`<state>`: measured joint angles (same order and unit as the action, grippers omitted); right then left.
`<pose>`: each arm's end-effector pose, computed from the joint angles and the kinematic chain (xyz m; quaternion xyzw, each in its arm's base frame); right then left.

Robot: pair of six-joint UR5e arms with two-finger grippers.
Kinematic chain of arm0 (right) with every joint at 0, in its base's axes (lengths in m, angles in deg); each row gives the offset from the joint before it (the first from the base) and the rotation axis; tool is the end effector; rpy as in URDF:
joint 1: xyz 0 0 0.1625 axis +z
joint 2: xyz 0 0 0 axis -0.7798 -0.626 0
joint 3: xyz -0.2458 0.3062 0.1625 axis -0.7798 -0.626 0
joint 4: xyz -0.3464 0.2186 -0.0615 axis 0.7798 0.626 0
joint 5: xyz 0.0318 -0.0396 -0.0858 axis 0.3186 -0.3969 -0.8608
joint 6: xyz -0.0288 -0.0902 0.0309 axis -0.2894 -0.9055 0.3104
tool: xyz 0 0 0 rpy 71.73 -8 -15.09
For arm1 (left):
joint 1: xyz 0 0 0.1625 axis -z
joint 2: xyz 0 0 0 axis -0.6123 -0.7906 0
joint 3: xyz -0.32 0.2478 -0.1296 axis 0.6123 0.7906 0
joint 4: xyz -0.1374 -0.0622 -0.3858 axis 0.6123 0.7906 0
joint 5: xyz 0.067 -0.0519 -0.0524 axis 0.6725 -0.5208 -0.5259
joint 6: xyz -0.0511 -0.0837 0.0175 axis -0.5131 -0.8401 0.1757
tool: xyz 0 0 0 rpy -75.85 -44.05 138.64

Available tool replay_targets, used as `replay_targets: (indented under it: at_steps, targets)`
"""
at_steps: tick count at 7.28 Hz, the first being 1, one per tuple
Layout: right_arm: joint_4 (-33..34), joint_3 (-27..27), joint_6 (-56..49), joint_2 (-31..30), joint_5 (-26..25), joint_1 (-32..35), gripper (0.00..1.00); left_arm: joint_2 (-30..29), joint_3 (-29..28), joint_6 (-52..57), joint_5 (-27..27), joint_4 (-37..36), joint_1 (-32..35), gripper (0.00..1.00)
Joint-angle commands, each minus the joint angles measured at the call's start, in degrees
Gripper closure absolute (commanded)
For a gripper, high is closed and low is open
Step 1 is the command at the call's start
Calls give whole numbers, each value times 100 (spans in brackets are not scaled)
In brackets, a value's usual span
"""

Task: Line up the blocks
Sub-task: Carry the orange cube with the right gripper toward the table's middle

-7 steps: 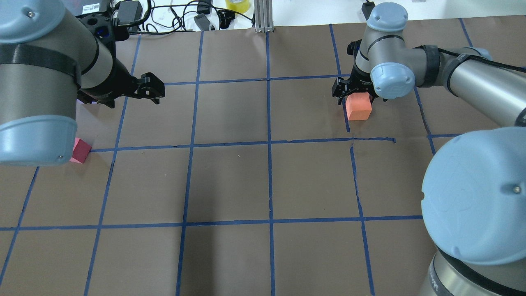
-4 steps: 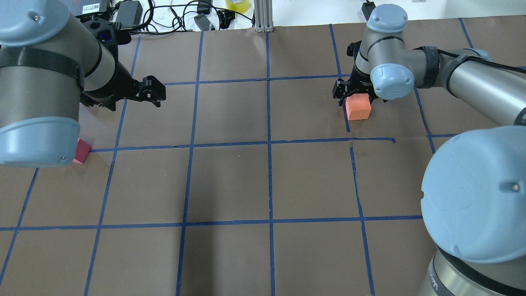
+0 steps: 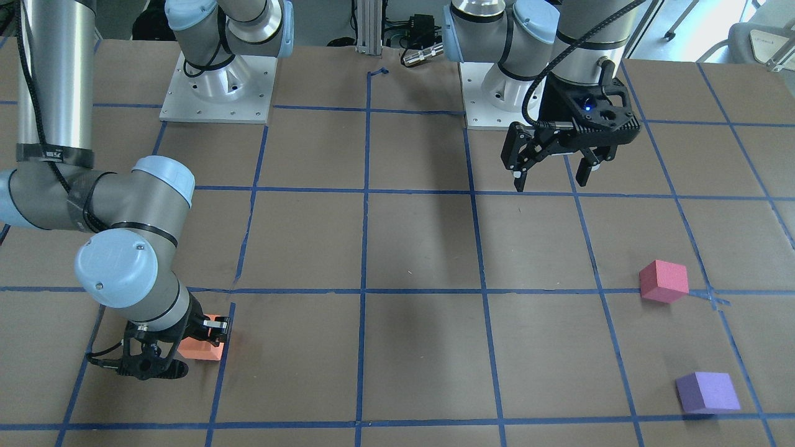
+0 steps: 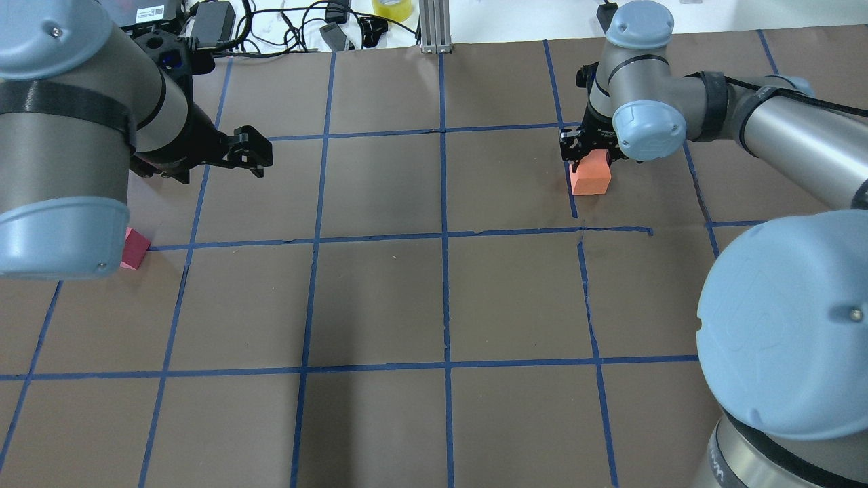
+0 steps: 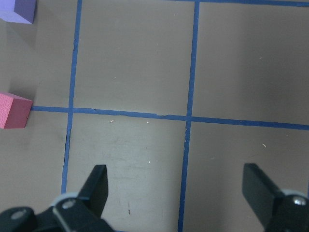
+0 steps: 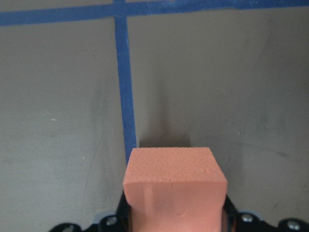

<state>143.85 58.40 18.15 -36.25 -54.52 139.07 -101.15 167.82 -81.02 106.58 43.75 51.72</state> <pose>0.1046 -0.6622 0.2251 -0.0319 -0.9993 0.0095 0.0184 -0.1211 -0.4619 0.4521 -0.0417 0.9891 -0.1363 0.0365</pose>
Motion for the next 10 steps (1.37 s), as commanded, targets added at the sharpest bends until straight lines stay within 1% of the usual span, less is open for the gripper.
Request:
replay_targets:
  at_steps: [1,2,3,4,5,6,8,10]
  targets:
    - [-456,-445,316,-121,8,295,100,25,16,6,-17,0,0,0]
    - [-642,-709,666,-112,-9,654,100,-18,16,6,-26,-26,0,0]
    - [-661,-799,966,-43,17,901,100,-27,24,6,-17,-26,0,0]
    - [-653,-834,969,28,86,1051,100,42,16,-3,-17,-35,0,0]
    - [-627,-948,1265,89,87,1366,100,-27,50,6,9,-18,9,0]
    - [-609,-1158,1607,334,78,1682,100,-36,68,-3,-26,-44,0,0]
    - [-618,-1650,1960,818,87,2123,100,7,51,-3,-17,-53,0,0]
    - [-600,-1844,1971,1074,87,2344,100,61,42,-11,-26,-53,-9,0]
